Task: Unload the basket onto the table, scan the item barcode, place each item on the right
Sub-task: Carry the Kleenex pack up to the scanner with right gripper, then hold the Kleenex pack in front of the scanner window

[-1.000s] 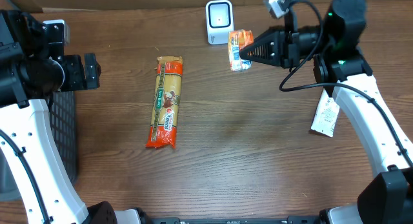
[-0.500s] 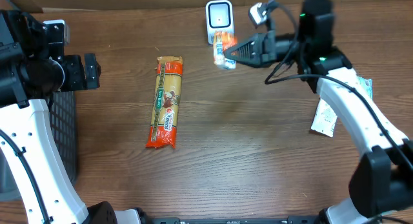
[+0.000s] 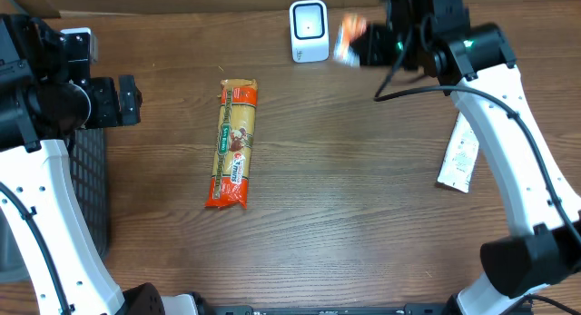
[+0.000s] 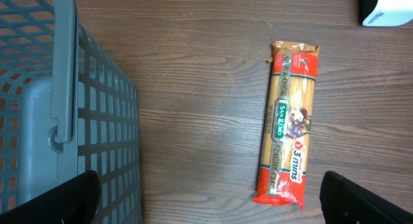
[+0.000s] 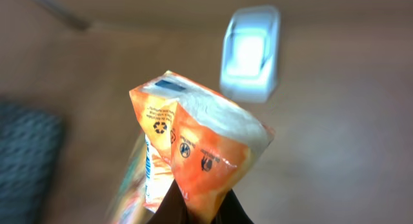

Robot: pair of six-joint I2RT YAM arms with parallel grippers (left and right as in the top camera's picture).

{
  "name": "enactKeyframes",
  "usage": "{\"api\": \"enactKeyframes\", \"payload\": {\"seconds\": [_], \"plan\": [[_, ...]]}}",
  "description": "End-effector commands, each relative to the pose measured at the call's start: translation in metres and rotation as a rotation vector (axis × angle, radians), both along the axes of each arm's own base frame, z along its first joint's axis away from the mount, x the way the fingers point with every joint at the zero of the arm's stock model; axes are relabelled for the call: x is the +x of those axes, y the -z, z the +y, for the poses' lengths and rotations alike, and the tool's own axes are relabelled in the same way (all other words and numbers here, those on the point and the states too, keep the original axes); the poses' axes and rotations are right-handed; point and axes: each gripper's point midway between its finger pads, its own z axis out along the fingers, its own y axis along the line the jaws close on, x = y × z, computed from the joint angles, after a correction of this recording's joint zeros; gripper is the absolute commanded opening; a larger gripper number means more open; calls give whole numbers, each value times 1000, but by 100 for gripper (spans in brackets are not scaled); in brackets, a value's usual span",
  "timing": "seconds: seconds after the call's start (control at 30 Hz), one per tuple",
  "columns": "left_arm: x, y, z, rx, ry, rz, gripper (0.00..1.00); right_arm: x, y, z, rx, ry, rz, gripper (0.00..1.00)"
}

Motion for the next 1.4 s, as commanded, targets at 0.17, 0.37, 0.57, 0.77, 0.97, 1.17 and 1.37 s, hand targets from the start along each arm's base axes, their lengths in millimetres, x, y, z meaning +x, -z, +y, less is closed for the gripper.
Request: {"api": "enactKeyframes", "payload": {"seconds": [0.17,0.37,0.57,0.77,0.97,1.17,1.37], "plan": [[2,2,-3,0,23,6,100,70,-36,1,-576,171,-465,4],[2,2,-3,0,23,6,100,122,-11,26,-912,119,-647,4],[2,2,-3,0,23,6,100,155,66,46,-1200,-95,-647,4],[2,2,-3,0,23,6,100,168,137,59,-1307,-256,-606,4],[2,2,-3,0,23,6,100,178,165,70,-1276,-286,-646,4],[2,2,-3,0,23,6,100,183,184,68,-1317,-324,-640,4],[2,3,-3,0,23,7,100,185,190,64,-1314,-332,-634,4]]}}
